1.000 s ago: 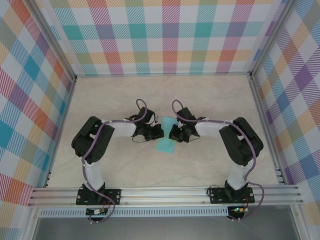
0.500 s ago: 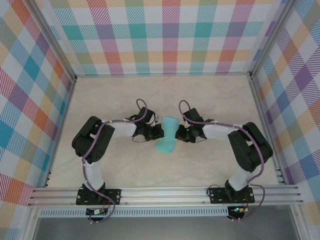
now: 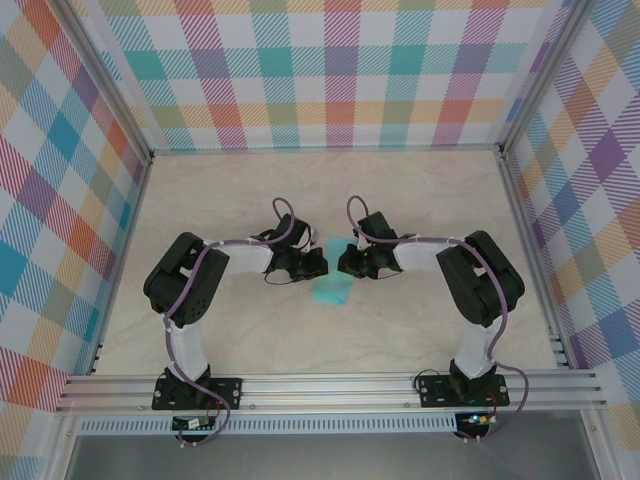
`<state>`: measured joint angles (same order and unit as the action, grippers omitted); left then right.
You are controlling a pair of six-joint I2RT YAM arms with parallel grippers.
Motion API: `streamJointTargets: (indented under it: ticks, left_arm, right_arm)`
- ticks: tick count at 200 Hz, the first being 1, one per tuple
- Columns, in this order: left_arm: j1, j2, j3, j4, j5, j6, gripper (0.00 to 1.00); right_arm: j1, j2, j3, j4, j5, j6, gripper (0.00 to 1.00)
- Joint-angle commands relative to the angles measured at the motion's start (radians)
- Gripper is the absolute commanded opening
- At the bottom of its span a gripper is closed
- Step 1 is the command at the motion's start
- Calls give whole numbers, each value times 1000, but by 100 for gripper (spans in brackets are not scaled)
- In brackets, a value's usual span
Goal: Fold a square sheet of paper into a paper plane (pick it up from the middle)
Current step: Fold the square sheet of paper in half at the center of the table.
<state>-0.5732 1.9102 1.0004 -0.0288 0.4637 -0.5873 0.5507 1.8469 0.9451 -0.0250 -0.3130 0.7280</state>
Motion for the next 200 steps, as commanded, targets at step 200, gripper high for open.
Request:
streamJointTargets:
  ticks: [200]
  left_arm:
    - [-10,135,-78,-213,-190,-13,3]
  right_arm:
    - [-36,29,60,63,-14,-16,11]
